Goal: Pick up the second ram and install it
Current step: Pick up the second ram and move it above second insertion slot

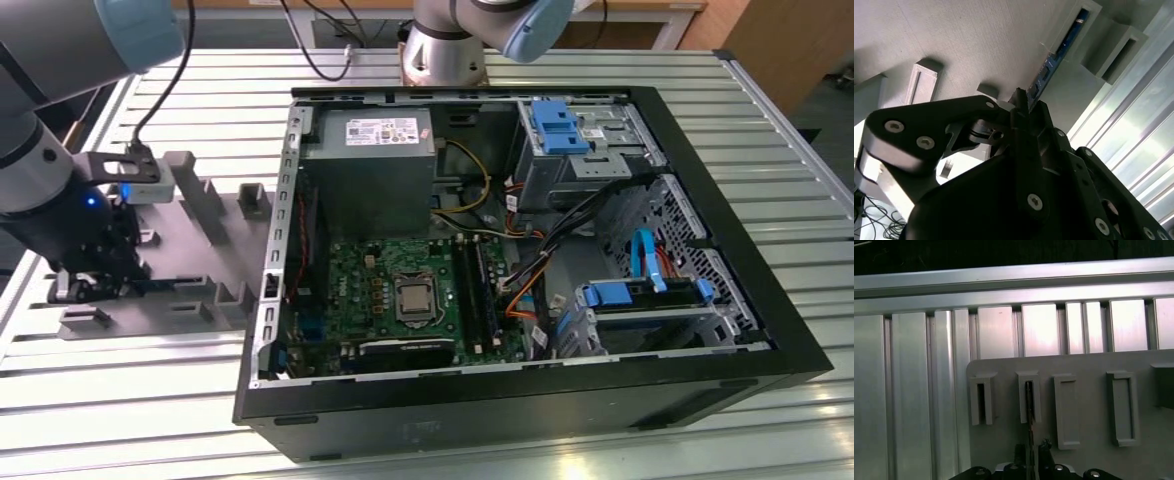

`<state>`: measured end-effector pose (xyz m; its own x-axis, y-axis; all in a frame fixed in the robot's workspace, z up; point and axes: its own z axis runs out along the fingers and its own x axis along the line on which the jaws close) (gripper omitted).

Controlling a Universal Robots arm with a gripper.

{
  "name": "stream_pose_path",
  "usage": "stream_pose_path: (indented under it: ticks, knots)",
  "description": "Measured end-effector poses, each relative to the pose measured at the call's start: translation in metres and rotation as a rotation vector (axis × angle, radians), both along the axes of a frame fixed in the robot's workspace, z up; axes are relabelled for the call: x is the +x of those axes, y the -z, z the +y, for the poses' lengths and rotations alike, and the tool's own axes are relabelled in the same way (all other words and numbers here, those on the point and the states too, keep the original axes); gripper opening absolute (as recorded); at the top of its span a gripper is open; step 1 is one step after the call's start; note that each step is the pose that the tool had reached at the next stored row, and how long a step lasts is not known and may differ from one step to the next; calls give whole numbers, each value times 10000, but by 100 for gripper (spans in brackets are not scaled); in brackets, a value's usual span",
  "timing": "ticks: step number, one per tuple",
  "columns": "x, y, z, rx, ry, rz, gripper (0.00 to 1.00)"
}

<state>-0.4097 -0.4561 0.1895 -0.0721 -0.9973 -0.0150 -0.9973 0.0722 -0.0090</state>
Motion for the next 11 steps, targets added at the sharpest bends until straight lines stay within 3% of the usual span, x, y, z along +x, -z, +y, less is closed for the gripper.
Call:
stream_pose_path:
  ticks: [1, 2, 11]
  knots:
    - [0, 3, 0, 0, 0, 0, 28]
    - [1, 6, 0, 1, -1, -1, 21]
    - [-16, 10, -3, -1, -2, -1, 21]
